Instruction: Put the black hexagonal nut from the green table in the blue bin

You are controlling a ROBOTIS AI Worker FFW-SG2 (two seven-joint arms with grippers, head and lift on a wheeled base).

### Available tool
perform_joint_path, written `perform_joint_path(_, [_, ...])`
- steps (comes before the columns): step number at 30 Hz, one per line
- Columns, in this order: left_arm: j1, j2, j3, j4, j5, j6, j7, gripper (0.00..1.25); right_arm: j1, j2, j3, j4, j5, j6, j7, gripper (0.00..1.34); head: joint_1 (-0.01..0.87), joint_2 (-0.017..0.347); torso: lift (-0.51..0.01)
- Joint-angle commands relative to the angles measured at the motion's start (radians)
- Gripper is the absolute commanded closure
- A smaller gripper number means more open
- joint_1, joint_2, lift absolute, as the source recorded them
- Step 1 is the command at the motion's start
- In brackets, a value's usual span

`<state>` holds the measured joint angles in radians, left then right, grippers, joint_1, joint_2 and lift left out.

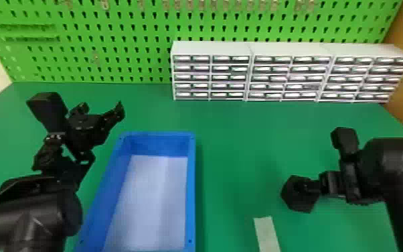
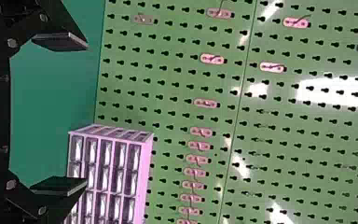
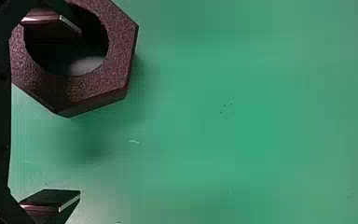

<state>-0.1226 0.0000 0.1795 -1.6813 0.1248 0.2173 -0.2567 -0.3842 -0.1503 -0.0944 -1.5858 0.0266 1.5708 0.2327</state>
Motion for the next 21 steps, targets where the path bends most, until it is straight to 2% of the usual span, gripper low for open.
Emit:
perform_joint_path(1, [0.000,-0.003,0.000,0.000,0.001,-0.003,0.001,0.24,0.002,0.000,-0.005,0.006,0.003,0.001,-0.001,0.09,0.686,0.051,-0.097])
perform_joint_path(9, [0.000,-0.003,-0.002,0.000,0.003,-0.004,0.001,0.24,0.004,0.002,-0.011,0.015,0.003,0.001,0.000,0.09,0.686,0.051,-0.097])
perform_joint_path(11, [0.000,-0.003,-0.002,0.000,0.003,-0.004,0.001,0.24,0.004,0.002,-0.011,0.017,0.003,0.001,0.000,0.13,0.686,0.051,-0.097])
perform_joint_path(14, [0.000,-0.003,-0.002,0.000,0.003,-0.004,0.001,0.24,0.004,0.002,-0.011,0.020,0.003,0.001,0.000,0.31,0.686,0.051,-0.097])
perform_joint_path(15, [0.000,-0.003,-0.002,0.000,0.003,-0.004,0.001,0.24,0.004,0.002,-0.011,0.020,0.003,0.001,0.000,0.40,0.686,0.051,-0.097])
perform_joint_path(16, [0.000,-0.003,-0.002,0.000,0.003,-0.004,0.001,0.24,0.004,0.002,-0.011,0.020,0.003,0.001,0.000,0.55,0.686,0.051,-0.097])
perform_joint_path(18, [0.000,-0.003,-0.002,0.000,0.003,-0.004,0.001,0.24,0.004,0.002,-0.011,0.020,0.003,0.001,0.000,0.73,0.686,0.051,-0.097])
perform_joint_path(21, [0.000,-0.003,-0.002,0.000,0.003,-0.004,0.001,0.24,0.002,0.000,-0.011,0.021,0.001,0.001,0.000,0.79,0.686,0.051,-0.097])
